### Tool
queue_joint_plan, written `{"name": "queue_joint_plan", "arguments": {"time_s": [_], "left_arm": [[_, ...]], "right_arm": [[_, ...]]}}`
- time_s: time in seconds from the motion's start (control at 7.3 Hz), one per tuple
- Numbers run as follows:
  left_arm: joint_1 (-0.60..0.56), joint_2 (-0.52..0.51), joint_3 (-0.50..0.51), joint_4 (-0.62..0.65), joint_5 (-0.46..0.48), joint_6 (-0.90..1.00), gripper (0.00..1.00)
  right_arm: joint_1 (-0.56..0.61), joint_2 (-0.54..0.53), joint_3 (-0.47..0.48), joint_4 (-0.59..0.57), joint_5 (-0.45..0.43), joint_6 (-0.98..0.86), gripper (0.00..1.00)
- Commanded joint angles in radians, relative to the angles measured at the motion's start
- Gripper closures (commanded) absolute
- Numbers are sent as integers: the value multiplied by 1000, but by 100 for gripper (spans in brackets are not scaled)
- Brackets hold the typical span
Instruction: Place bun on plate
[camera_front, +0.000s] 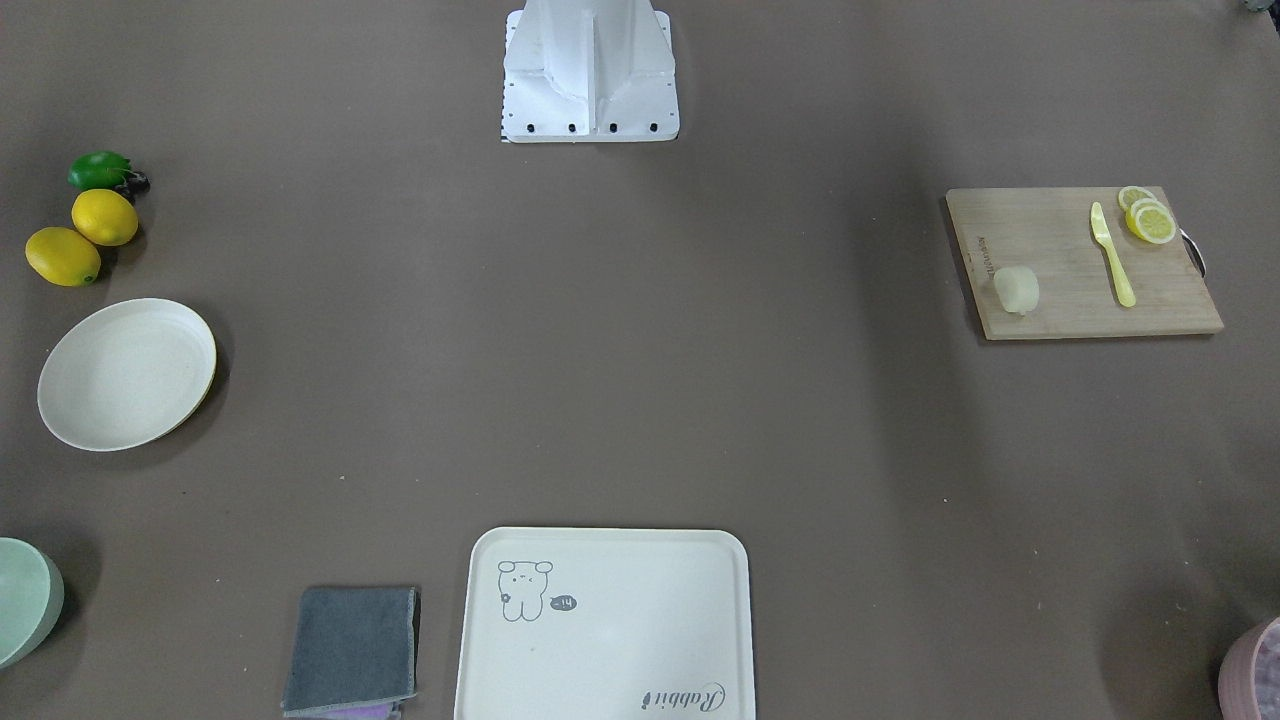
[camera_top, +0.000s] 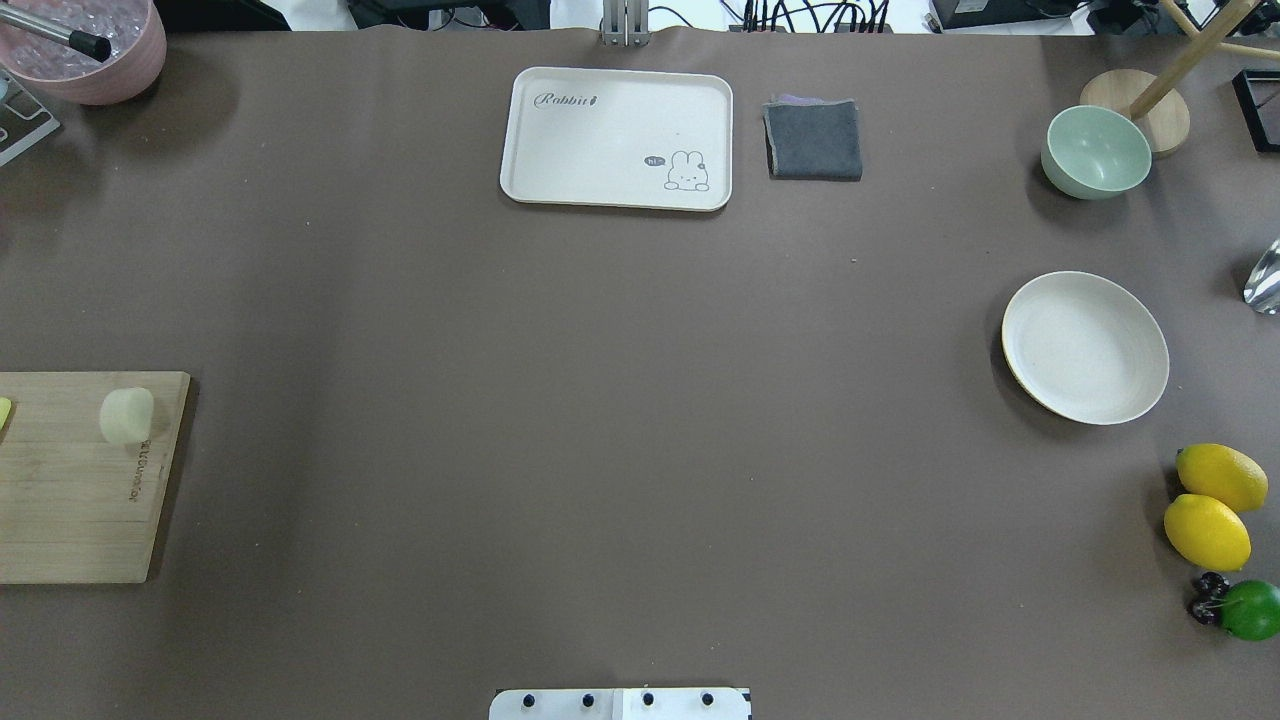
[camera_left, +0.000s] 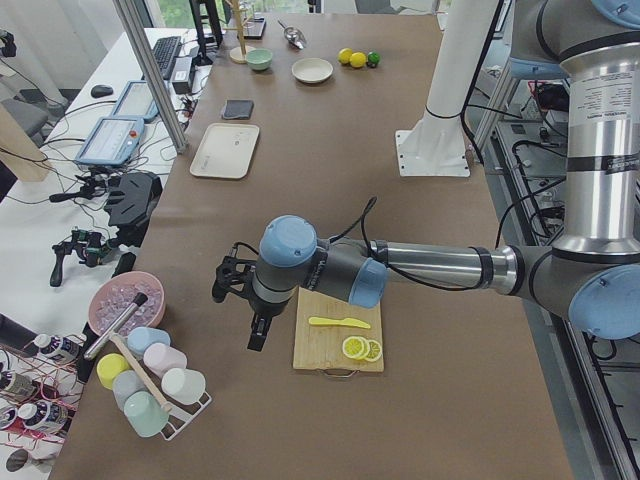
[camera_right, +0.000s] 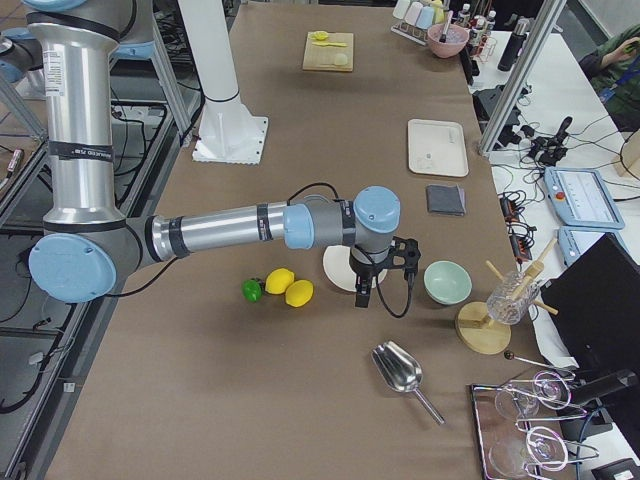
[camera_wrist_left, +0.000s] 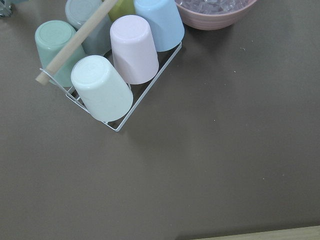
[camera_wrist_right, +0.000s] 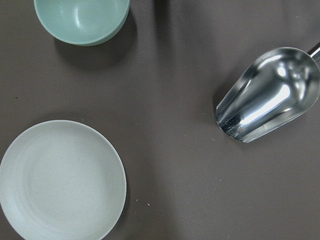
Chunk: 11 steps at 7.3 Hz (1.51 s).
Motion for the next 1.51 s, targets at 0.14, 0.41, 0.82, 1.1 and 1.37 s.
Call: {"name": "queue_joint_plan", "arguments": {"time_s": [0.14,0.41,0.82,1.1,1.37], "left_arm": [[-1,1,-9,-18,-4,8,2],[0,5,-8,-77,-4,3,2],[0,10,-9,-114,-4,-20,2],[0,8,-11,-133,-4,-55,2],[-1,10,-14,-133,-3,-55,2]], "right_arm": [[-45,61,1,0,3,4,0],[-135,147,-12,0,-8,4,0],[-194,140,-175,357,-11,120,0],[-246,123,-352,656,-56,247,0],[-281,60,-358,733,-63,318,0]]}}
